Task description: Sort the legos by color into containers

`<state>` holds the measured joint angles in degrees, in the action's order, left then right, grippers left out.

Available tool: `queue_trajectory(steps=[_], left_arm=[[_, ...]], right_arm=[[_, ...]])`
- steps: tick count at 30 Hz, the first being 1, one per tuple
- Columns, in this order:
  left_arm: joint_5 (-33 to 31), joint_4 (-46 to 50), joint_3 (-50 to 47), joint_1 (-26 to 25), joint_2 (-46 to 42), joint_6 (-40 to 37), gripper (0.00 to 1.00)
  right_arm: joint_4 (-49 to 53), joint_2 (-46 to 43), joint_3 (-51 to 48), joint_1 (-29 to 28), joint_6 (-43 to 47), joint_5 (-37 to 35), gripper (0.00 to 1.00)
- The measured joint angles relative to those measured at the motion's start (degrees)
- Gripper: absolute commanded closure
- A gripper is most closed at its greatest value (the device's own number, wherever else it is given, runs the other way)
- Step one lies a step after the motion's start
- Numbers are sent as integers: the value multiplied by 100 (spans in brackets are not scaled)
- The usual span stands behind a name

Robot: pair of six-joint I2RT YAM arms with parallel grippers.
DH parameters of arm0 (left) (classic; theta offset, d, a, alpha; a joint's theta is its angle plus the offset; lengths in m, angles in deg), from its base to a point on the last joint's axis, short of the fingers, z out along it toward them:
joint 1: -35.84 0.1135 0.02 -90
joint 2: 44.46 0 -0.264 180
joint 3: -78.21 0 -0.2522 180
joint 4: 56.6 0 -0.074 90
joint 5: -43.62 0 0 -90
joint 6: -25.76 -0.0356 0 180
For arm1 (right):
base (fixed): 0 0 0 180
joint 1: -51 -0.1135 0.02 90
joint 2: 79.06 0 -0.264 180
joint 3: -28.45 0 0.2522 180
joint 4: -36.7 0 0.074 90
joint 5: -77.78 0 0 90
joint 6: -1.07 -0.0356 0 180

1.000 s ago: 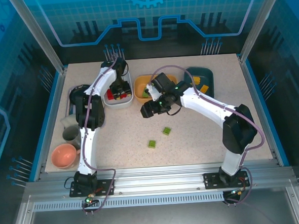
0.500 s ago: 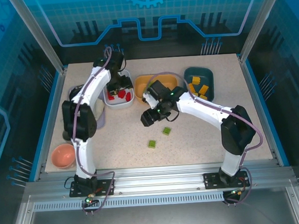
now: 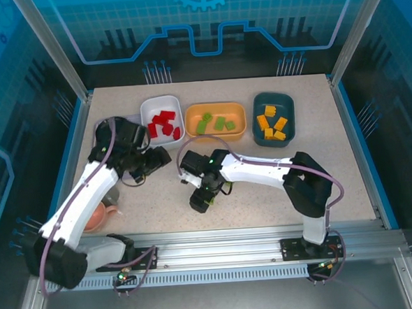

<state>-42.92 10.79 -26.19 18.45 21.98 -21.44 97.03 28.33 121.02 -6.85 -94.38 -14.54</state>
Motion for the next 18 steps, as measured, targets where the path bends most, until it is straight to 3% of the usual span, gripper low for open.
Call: queue_trajectory(steps=[7, 18], left_arm=[[96, 0, -575, -4, -1261, 538, 23], [146, -7, -577, -4, -1314, 682, 24]], right_arm=[[269, 647, 98, -31, 435, -461, 31], [369, 894, 299, -74, 459, -627, 66]])
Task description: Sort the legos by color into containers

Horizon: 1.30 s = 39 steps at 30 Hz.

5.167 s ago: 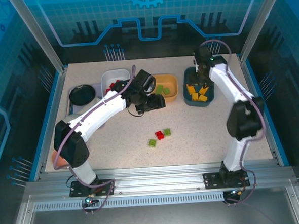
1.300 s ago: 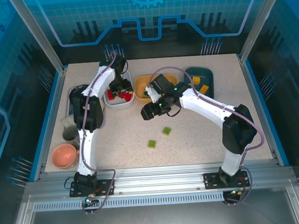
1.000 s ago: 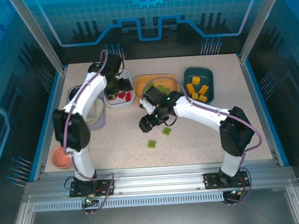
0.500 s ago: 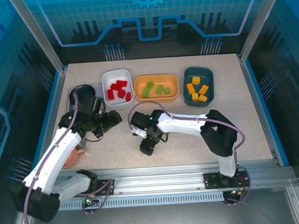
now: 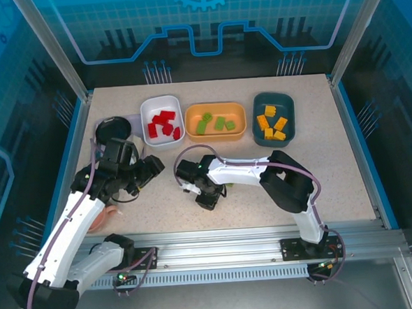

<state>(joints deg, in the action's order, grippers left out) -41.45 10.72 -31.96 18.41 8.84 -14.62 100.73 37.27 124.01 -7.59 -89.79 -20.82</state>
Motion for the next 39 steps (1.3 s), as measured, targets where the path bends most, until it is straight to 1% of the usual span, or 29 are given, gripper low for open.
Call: queue_trajectory(steps=[2, 5, 7, 9, 12, 15, 16, 18, 20, 25, 28, 31, 33, 39], left_arm=[[35, -42, -13, -7, 7, 2, 24], [79, -186, -15, -72, 107, 0, 24], [101, -295, 4, -157, 260, -7, 24], [101, -374, 103, -284, 520, -24, 24], [98, -643, 358, -509, 1056, -52, 24], [96, -977, 638, -616, 1569, -63, 24], [96, -1047, 726, -629, 1714, -66, 24], [94, -1239, 970, -643, 2072, -103, 24], [94, -1377, 1246, -643, 2437, -181, 24], [96, -1705, 1895, -645, 3224, -326, 24], [96, -1821, 2105, -675, 3504, -345, 24], [98, -1897, 2153, -737, 3630, -345, 24], [101, -1906, 2153, -772, 3657, -345, 24], [122, -1921, 2153, -848, 3670, -345, 24]], right_arm=[[35, 0, 39, 11, -57, -13, 70], [59, -9, 142, 107, -151, -24, 70], [90, -63, 271, 302, -216, -17, 70], [144, -168, 466, 616, -302, 2, 70], [186, -330, 1034, 1364, -444, 4, 70], [247, -269, 1932, 2201, -684, 7, 71], [269, -203, 2216, 2396, -758, 7, 70], [280, 55, 2861, 2780, -940, 4, 70], [332, 435, 3473, 3036, -1110, 9, 70], [557, 1814, 5021, 3375, -1604, 42, 70], [699, 2492, 5556, 3519, -1930, 105, 70], [778, 2938, 5803, 3668, -2286, 168, 70], [800, 3104, 5875, 3766, -2522, 175, 68], [804, 3279, 6194, 3928, -3058, 210, 46]])
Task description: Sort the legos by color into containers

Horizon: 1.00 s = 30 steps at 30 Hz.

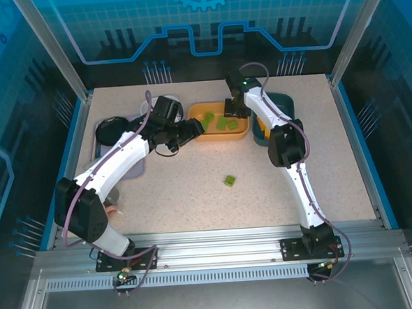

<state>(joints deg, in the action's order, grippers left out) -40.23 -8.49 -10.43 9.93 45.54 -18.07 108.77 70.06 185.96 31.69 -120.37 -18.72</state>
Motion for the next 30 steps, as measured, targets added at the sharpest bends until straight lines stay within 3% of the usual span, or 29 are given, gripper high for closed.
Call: queue_trajectory(steps=[4, 13, 18, 24, 30], left_arm=[[20, 0, -17, -24, -4, 0, 24], [15, 28, -306, -26, -240, -15, 24], [0, 181, -866, -31, -868, -155, 24], [-140, 608, -1882, -52, -1985, -328, 24], [-247, 1078, -2535, -52, -2949, -304, 24]], right_arm=[[-50, 15, 245, 0, -205, 96, 37], [-146, -299, -24, -98, -210, 151, 38], [-656, -2162, -2245, -496, 310, 24, 33], [-1368, -4730, -5477, -1574, 1456, 9, 22], [-1309, -5036, -6990, -2321, 2546, 33, 16]])
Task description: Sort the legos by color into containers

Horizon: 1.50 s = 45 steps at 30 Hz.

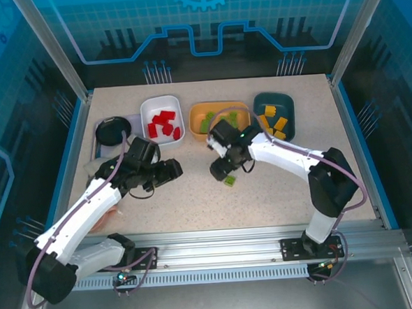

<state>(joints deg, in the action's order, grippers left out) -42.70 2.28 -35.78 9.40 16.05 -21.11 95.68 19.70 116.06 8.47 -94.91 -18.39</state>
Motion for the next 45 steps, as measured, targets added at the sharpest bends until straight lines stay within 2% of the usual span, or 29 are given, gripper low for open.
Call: queue_trajectory(steps=[4, 9, 16, 21, 26, 29, 34, 38, 45], left_arm=[[-46, 153, -114, 2, -232, 44, 24], [-87, 164, -114, 0, -249, 46, 24], [-118, 184, -114, 0, -317, 92, 24], [-133, 181, -114, 0, -358, 162, 25], [-133, 181, -109, 0, -348, 179, 25], [-142, 179, -7, 0, -245, 177, 25], [-240, 138, 522, 0, 188, 175, 25], [-352, 0, 957, 0, 627, 173, 25], [-457, -219, 1587, 0, 1429, 175, 26]], right_arm=[[107, 334, -72, -138, 468, -68, 17], [184, 929, 160, -127, 734, -225, 28], [238, 1226, 236, -94, 754, -267, 52], [258, 1226, 236, -92, 732, -267, 64], [321, 1220, 326, 4, 614, -238, 67], [424, 1123, 573, 293, 437, -83, 67], [490, 1003, 1753, 1062, 72, 389, 67], [485, 1355, 3084, 1493, -229, 769, 68], [813, 3163, 5469, 1644, -743, 1228, 69]])
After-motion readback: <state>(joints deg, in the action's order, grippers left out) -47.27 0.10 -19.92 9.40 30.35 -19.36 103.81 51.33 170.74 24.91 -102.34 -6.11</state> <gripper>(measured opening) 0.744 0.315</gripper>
